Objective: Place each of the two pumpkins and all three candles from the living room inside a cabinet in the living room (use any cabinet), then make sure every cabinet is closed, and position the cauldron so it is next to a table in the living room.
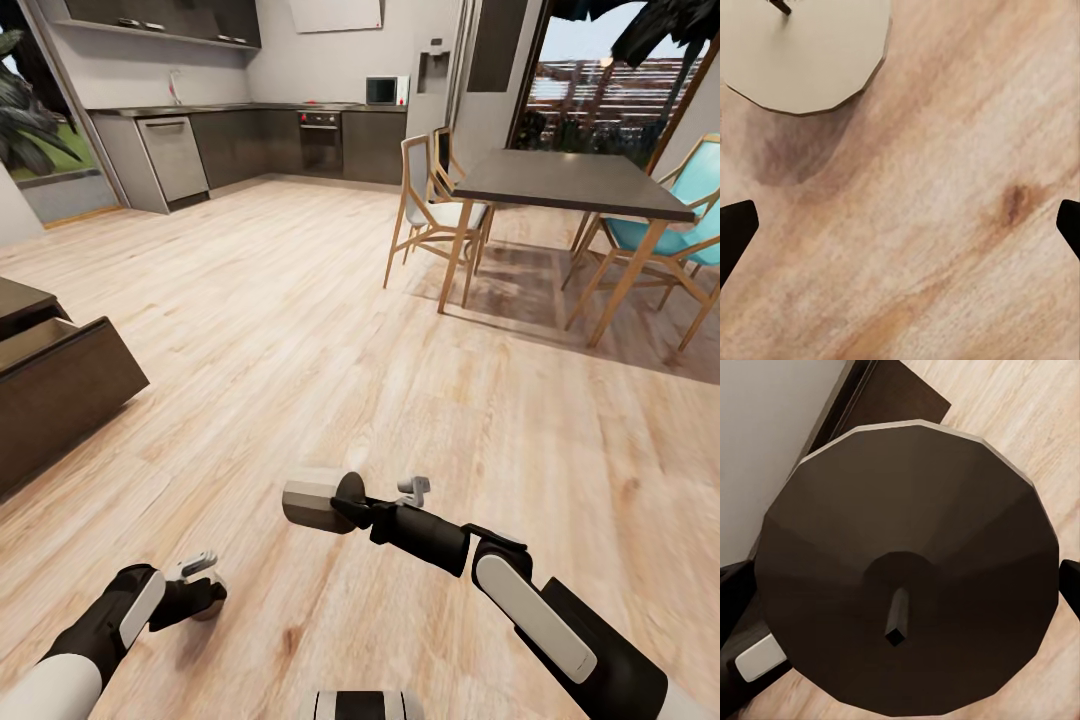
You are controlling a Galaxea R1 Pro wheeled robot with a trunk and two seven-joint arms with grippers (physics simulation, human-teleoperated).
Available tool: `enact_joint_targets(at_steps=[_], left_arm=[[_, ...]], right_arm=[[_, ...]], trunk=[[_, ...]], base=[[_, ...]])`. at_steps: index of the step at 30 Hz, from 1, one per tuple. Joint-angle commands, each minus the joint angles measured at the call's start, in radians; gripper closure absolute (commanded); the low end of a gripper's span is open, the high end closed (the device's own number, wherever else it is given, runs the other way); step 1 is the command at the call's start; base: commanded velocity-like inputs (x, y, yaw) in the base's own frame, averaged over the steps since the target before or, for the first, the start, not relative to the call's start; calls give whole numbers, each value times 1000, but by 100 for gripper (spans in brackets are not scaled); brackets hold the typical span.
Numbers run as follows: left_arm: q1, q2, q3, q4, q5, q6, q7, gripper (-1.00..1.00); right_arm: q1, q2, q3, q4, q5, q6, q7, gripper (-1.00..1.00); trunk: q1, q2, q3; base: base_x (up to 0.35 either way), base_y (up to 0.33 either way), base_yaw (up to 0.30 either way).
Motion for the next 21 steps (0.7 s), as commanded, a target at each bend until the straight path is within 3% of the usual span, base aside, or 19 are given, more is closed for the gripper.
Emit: enact_joint_targets(at_steps=[1,13,21], left_arm=[[0,0,3,-1,1,5,-1,-100],[0,1,2,-1,1,5,0,-100],[0,1,2,0,0,5,0,-100]], right_arm=[[-1,-1,1,0,-5,2,-1,100],[-1,-1,1,-1,-5,2,-1,100],[-1,-1,1,-1,-5,2,-1,100]], trunk=[[0,0,-1],[0,0,-1],[0,0,-1]], base=[[20,0,0],[133,29,0],[26,76,0]])
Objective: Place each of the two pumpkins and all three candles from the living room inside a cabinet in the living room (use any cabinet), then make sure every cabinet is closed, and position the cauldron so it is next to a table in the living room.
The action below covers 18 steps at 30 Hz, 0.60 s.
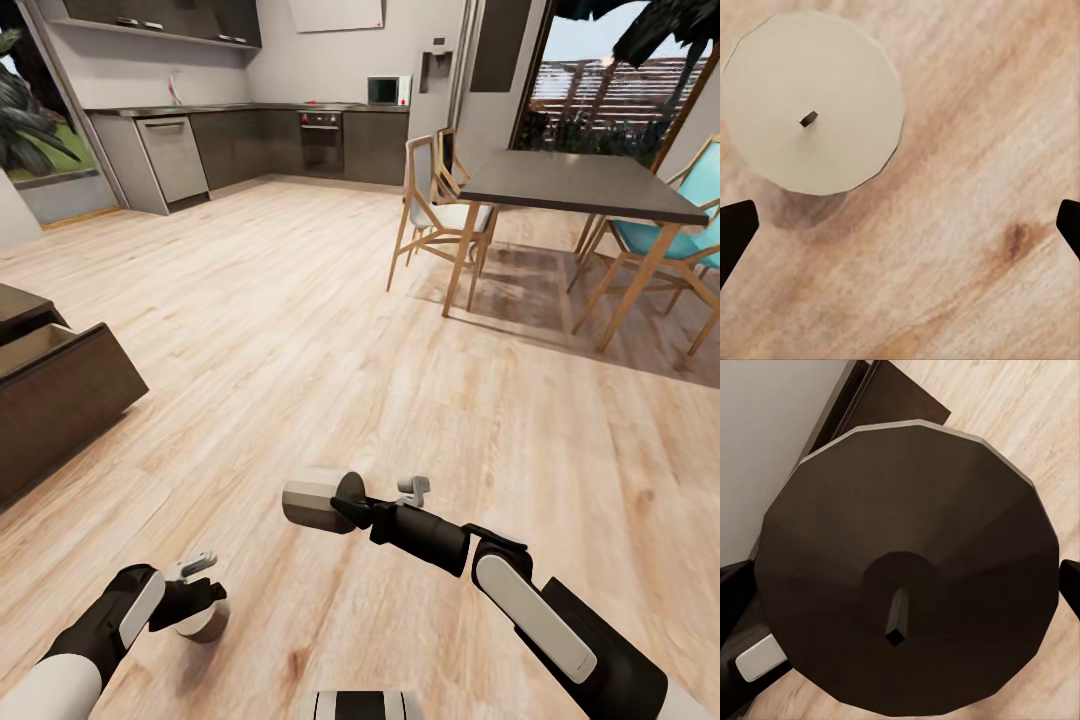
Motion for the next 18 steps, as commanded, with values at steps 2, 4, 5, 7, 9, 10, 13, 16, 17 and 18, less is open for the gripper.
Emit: enact_joint_targets(at_steps=[2,4,5,7,9,10,13,16,17,18], left_arm=[[0,0,3,-1,2,5,-1,-100],[0,0,3,-1,2,5,-1,-100],[0,0,3,-1,2,5,-1,-100],[0,0,3,0,2,5,-1,-100],[0,0,3,1,2,5,-1,-100],[0,0,3,1,2,5,-1,-100],[0,0,3,1,2,5,-1,-100],[0,-1,3,1,2,5,-1,-100],[0,-1,3,1,2,5,-1,-100],[0,-1,3,1,2,5,-1,-100]], right_arm=[[-1,-1,1,0,-5,2,-2,100],[-1,-1,1,0,-5,2,-2,100],[-1,-1,1,0,-5,2,-2,100],[-1,-1,1,0,-5,2,-2,100],[-1,-1,1,0,-5,2,-2,100],[-1,-1,1,0,-5,2,-2,100],[-1,-1,1,0,-5,2,-2,100],[-1,-1,1,1,-5,2,-2,100],[-1,-1,1,1,-5,2,-2,100],[-1,-1,1,1,-5,2,-2,100]], trunk=[[0,0,-1],[0,0,-1],[0,0,-1],[0,0,-1],[0,0,-1],[0,0,-1],[0,0,-1],[0,0,-1],[0,0,-1],[0,0,-1]], base=[[1,27,0],[0,21,0],[0,65,0],[0,87,0],[0,43,0],[36,17,0],[182,56,0],[122,28,0],[43,9,0],[27,6,0]])
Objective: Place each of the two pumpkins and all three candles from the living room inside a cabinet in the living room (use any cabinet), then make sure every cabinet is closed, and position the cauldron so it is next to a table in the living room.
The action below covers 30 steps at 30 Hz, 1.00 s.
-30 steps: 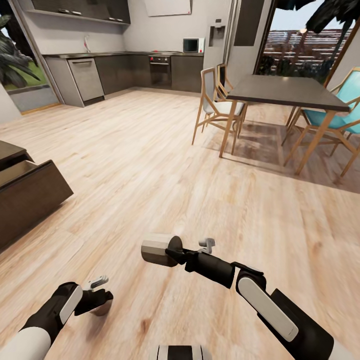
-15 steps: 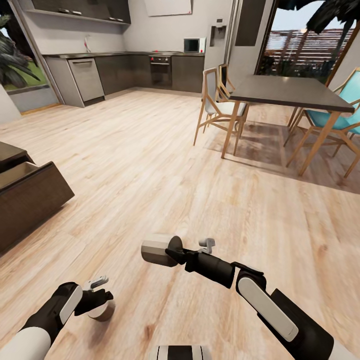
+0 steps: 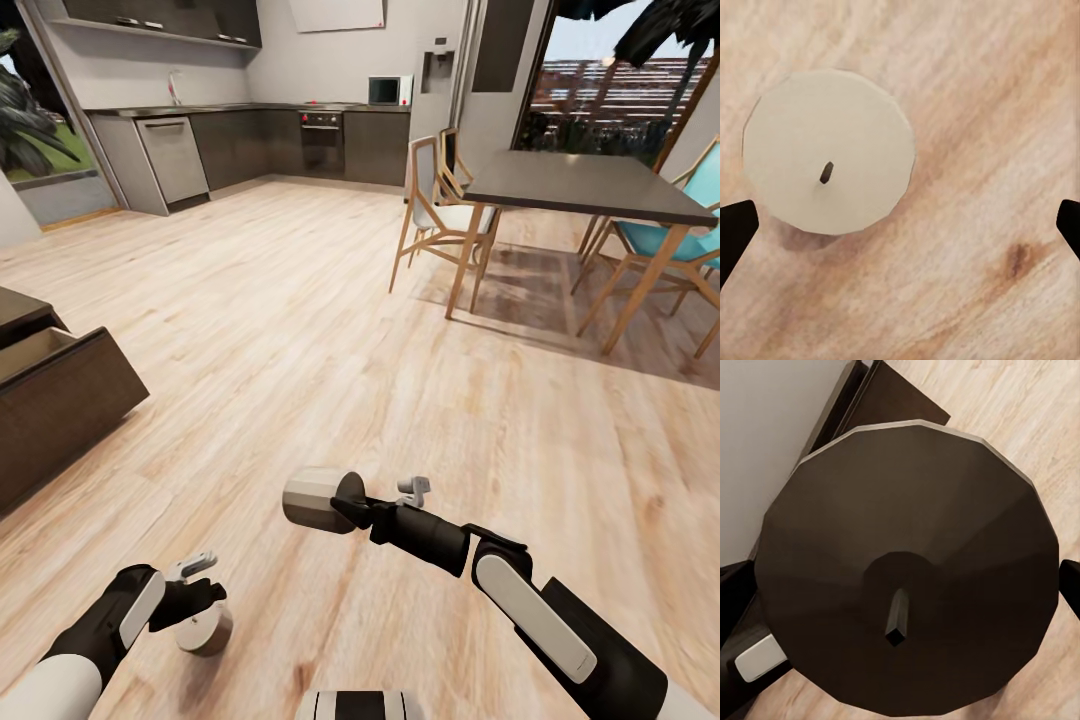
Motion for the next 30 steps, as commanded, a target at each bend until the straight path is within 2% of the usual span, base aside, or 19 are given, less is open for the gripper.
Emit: enact_joint_targets(at_steps=[1,15,20,30], left_arm=[[0,0,3,-1,1,5,-1,-100],[0,0,4,4,1,5,-1,-100],[0,2,5,8,0,5,1,-100],[0,7,11,8,0,5,7,-100]], right_arm=[[-1,-1,1,0,-5,2,-1,100],[-1,-1,1,1,-5,2,-2,100],[-1,-1,1,1,-5,3,-3,100],[-1,-1,1,6,-5,3,-3,100]], trunk=[[0,0,-1],[0,0,-1],[2,-1,-20],[2,-1,-20]], base=[[53,3,0],[25,0,0],[0,0,0],[0,0,0]])
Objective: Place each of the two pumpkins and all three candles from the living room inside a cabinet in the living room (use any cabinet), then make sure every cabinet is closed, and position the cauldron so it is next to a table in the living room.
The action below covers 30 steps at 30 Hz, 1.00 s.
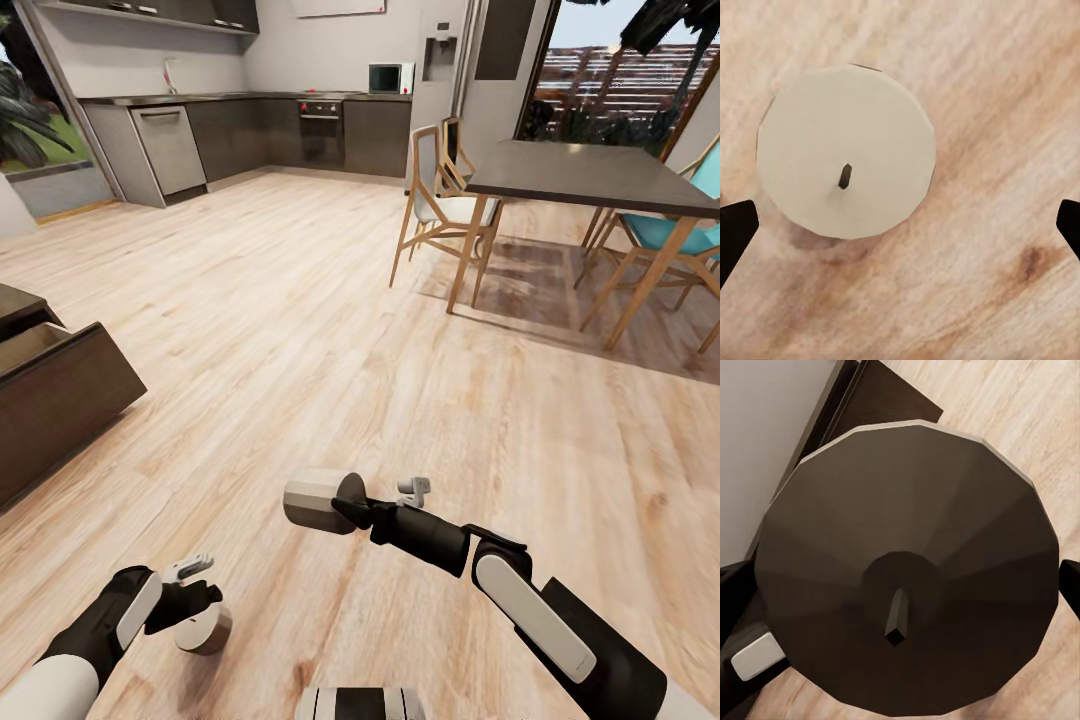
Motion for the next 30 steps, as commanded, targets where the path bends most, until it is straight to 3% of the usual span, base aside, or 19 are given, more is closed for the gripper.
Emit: enact_joint_targets(at_steps=[1,7,26,30], left_arm=[[0,1,4,-1,3,4,3,-100],[0,4,6,3,6,-73,24,-100],[0,-3,6,5,3,-92,31,-100],[0,-3,8,5,3,-124,31,-100]], right_arm=[[-1,-1,1,0,-5,2,-1,100],[-1,-1,1,1,-5,1,0,100],[-1,-1,5,-8,-5,1,3,100],[-1,-1,5,-8,-5,1,3,100]], trunk=[[0,0,-1],[2,-1,-16],[10,-6,-90],[12,-7,-105]], base=[[0,0,0],[0,0,0],[0,0,0],[0,0,0]])
